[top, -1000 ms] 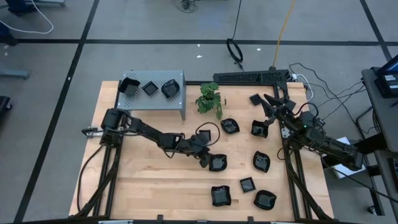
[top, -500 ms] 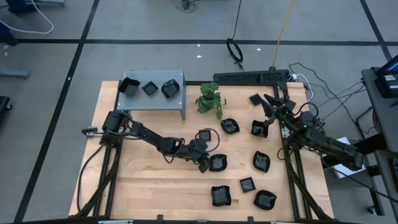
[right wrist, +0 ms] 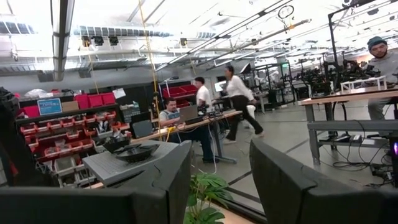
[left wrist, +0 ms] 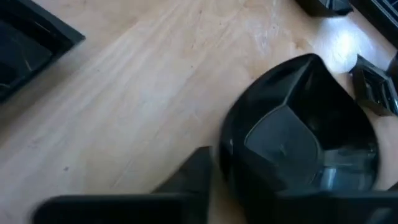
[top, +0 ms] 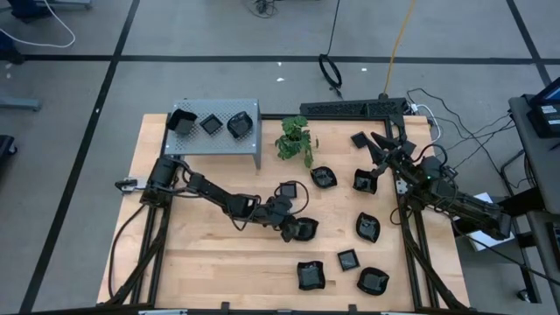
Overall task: Pick & Place Mini shaped plates
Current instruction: Stack the leaf-shaped plate on top of the leaf-shaped plate on the shelf
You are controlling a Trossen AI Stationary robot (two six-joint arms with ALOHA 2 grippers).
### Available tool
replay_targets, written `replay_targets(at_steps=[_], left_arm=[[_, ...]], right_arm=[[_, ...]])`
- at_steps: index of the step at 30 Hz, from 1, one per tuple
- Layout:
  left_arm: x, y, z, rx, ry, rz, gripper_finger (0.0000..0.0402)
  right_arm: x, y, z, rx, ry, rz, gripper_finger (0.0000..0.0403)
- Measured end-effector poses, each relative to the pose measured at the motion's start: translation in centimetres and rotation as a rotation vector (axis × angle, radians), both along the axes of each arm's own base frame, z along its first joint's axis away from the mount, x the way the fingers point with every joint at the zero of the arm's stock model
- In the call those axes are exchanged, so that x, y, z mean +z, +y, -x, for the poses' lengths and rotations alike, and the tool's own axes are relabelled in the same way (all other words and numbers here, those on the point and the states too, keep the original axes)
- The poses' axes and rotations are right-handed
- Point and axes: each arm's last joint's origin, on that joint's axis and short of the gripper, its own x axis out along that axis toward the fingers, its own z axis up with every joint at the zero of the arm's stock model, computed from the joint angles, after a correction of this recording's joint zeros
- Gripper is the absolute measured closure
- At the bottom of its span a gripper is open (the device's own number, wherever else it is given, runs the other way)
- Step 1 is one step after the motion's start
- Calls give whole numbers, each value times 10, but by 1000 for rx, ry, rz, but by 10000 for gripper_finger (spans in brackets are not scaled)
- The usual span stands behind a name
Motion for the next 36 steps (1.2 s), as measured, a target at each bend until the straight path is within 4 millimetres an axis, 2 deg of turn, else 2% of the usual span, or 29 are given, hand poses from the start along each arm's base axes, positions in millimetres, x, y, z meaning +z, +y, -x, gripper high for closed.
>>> replay_targets(at_steps=[2,3,8,14,18,22,28,36], left_arm=[[1,-1,0,-19,-3,14,381],[3,-2,0,-28,-8,22,389],[15,-2,1,-48,-32,11,390],[52,-1,3,-78,-131,-22,395],[86,2,13,-75,-182,-83,397],[123,12,35,15,-150,-211,397],[175,35,86,184,-67,-333,395],[220,73,149,469,-32,-430,395]], right_arm=[[0,0,0,0,0,0,250],[0,0,0,0,0,0,250],[0,0,0,0,0,0,250],[0,0,0,0,0,0,250],[0,0,0,0,0,0,250],[0,0,0,0,1,0,250],[0,0,0,0,0,0,250],[0,0,0,-1,1,0,250]])
